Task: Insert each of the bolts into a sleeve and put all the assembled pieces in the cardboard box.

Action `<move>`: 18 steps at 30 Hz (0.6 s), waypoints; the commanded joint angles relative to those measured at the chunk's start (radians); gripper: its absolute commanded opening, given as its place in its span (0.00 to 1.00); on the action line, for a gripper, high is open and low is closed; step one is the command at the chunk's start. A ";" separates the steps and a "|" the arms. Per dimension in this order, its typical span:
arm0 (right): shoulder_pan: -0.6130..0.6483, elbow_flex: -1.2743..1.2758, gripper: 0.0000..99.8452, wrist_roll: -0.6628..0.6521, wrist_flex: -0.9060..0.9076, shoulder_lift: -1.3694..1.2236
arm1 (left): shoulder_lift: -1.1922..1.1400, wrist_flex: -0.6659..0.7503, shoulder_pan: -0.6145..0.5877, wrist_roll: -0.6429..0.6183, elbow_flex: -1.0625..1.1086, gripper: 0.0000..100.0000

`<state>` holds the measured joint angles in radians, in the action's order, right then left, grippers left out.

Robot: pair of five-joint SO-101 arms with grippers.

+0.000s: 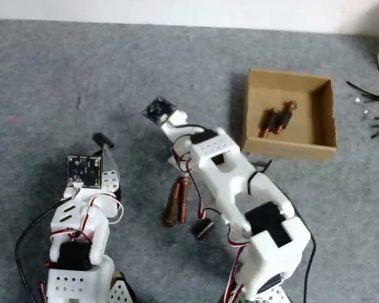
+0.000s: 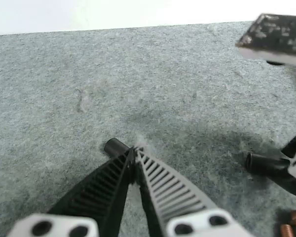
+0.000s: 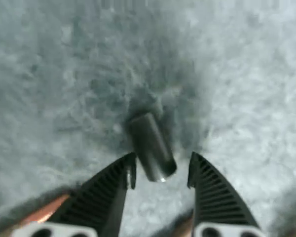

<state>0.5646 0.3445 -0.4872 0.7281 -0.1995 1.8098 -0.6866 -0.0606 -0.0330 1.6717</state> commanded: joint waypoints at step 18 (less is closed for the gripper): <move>0.015 -0.090 0.12 -0.063 0.010 -0.197 | 0.010 0.064 0.010 0.006 0.021 0.01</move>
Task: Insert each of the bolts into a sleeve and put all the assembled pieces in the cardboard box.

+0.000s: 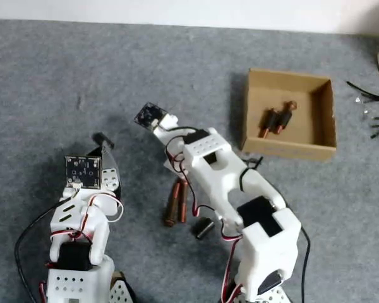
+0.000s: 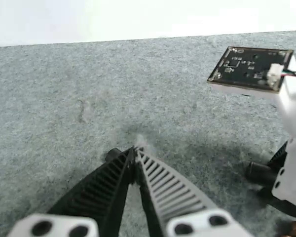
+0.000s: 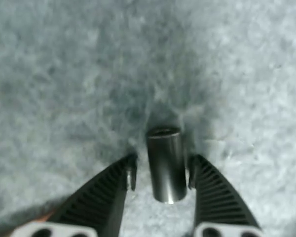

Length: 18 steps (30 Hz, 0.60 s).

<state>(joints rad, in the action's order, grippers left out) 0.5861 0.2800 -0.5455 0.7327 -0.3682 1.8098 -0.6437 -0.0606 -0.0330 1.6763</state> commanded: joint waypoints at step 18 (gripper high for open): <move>-0.117 0.162 0.00 0.147 0.125 0.443 | 0.010 0.021 0.010 0.006 0.010 0.01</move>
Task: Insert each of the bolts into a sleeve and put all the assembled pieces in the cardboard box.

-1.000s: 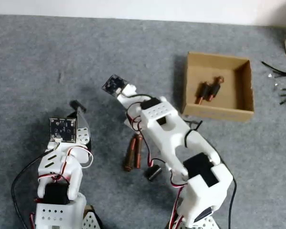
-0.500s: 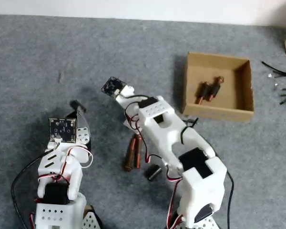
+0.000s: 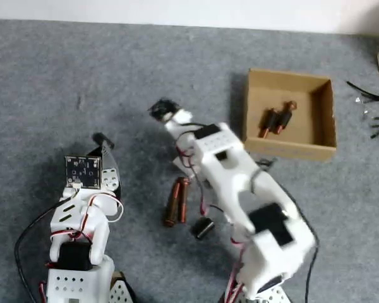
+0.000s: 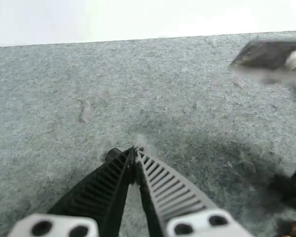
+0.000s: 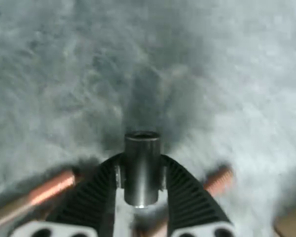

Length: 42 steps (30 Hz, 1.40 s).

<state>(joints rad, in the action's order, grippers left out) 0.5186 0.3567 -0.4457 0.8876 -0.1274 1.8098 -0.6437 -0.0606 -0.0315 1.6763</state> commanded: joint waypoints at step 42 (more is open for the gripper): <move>-0.291 0.934 0.00 0.157 -0.412 0.951 | -1.029 0.272 -0.105 0.057 -0.409 0.01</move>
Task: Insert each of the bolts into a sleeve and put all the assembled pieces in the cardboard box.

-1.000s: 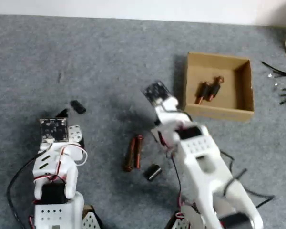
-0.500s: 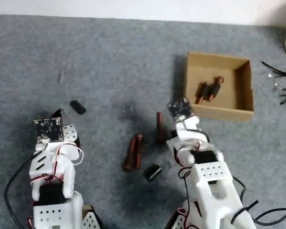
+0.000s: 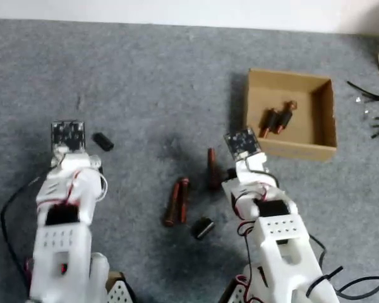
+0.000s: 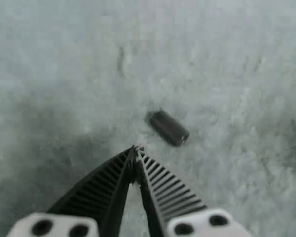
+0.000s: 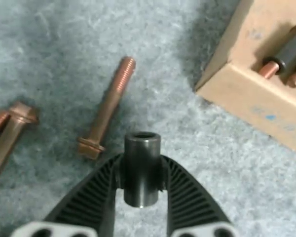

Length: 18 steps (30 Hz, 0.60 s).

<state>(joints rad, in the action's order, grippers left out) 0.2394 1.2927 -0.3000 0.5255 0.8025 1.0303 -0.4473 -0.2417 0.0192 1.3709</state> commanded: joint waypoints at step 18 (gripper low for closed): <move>-0.013 0.062 0.00 0.011 -0.130 0.022 | -0.622 -0.568 0.608 -0.098 -0.665 0.01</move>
<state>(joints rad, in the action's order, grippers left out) 0.2394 1.3648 -0.3000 0.4350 0.8025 0.3629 -0.9291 0.2447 -0.0545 0.7633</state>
